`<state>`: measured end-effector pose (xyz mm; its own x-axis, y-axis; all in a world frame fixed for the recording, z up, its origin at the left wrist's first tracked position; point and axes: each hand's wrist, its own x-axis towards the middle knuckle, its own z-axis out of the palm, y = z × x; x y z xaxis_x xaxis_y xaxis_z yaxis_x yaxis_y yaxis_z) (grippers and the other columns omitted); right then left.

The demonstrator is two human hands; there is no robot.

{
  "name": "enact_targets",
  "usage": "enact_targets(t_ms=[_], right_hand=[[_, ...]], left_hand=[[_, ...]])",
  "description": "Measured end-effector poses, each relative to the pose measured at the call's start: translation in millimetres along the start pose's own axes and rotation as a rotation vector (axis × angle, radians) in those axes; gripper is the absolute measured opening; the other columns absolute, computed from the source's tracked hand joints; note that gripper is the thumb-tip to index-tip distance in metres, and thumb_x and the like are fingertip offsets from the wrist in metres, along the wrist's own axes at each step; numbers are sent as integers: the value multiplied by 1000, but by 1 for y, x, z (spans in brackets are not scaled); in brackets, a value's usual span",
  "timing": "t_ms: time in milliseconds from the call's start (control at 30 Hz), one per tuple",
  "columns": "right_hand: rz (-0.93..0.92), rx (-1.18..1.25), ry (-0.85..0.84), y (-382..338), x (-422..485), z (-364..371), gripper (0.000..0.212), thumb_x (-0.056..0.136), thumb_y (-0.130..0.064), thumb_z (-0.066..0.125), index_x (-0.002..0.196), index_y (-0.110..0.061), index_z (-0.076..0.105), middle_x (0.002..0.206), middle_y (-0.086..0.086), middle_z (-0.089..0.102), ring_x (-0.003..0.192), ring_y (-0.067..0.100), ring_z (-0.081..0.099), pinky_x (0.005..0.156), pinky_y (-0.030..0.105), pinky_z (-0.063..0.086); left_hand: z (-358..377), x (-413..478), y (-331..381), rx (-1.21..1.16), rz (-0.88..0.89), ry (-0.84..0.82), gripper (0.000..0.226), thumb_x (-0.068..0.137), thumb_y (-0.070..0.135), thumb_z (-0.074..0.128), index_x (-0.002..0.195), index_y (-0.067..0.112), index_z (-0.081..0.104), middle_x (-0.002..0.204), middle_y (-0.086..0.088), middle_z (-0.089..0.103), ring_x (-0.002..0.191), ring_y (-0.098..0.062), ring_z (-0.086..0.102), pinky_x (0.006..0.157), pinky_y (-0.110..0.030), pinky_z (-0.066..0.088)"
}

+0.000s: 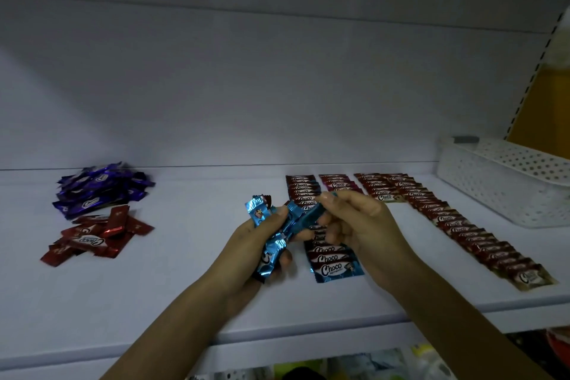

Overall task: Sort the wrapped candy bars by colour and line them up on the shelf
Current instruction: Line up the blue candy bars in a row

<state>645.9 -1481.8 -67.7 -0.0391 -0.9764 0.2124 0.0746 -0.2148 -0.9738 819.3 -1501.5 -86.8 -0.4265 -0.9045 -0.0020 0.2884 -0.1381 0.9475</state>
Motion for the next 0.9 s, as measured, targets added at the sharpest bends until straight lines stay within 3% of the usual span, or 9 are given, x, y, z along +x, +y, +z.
enact_targets(t_ms=[67, 133, 233, 333, 433, 567, 700, 800, 900], right_hand=[[-4, -57, -21, 1, -2, -2, 27, 70, -38, 68, 82, -15, 68, 69, 0, 68, 57, 13, 61, 56, 21, 50], [-16, -162, -29, 3, -3, -5, 15, 75, -24, 72, 86, -15, 66, 73, 0, 71, 60, 14, 65, 56, 20, 51], [-57, -352, -97, -1, -6, -14, 22, 79, -10, 72, 96, -23, 66, 84, -2, 74, 73, 13, 71, 64, 19, 55], [-161, -692, -179, -11, -10, -24, 13, 77, -11, 75, 83, -21, 71, 76, -8, 70, 71, 1, 65, 64, 9, 48], [-189, -842, -148, -15, -16, -38, 10, 75, -16, 77, 76, -25, 72, 72, -13, 67, 69, -2, 60, 59, 6, 41], [-158, -835, -159, -8, -29, -51, 9, 72, -18, 80, 74, -26, 75, 71, -17, 65, 73, -5, 58, 63, 4, 38], [-154, -842, -139, 6, -32, -48, 13, 70, -16, 82, 73, -27, 75, 76, -12, 62, 77, 4, 57, 69, 14, 43], [-181, -932, -113, 11, -30, -43, 10, 70, -19, 82, 77, -22, 76, 77, -12, 58, 79, 4, 54, 69, 12, 39], [-207, -1021, -97, 12, -30, -40, 11, 70, -24, 82, 79, -21, 76, 78, -14, 54, 79, 4, 52, 71, 19, 39]], left_hand=[[0, -2, -1, -3, 16, 12, 32, 74, 37, 66, 100, 19, 70, 89, -8, 73, 48, -9, 52, 42, -19, 41], [-1, -3, -2, 43, 52, 43, 27, 74, 29, 69, 98, 17, 66, 76, -1, 70, 48, -10, 53, 42, -20, 41], [2, -6, -6, 204, 133, 74, 15, 87, 13, 64, 101, 18, 62, 63, 5, 67, 47, -8, 55, 43, -19, 42], [9, -10, -9, 361, 231, 26, 14, 89, 8, 62, 100, 17, 61, 71, 5, 71, 48, -7, 59, 44, -18, 46], [11, -13, -11, 407, 271, 7, 12, 89, 10, 62, 99, 18, 61, 80, 4, 73, 50, -8, 60, 45, -19, 47], [10, -14, -12, 426, 263, 15, 13, 88, 20, 61, 101, 21, 60, 85, 7, 73, 54, -5, 62, 48, -16, 47], [13, -14, -13, 451, 244, -16, 20, 88, 22, 60, 107, 20, 59, 88, 9, 73, 58, -4, 65, 51, -14, 48], [13, -14, -13, 442, 252, -11, 20, 87, 22, 60, 107, 19, 59, 88, 9, 73, 59, -4, 65, 50, -14, 48], [13, -14, -13, 437, 253, -7, 25, 82, 29, 60, 105, 19, 59, 88, 9, 73, 60, -4, 66, 50, -14, 48]])
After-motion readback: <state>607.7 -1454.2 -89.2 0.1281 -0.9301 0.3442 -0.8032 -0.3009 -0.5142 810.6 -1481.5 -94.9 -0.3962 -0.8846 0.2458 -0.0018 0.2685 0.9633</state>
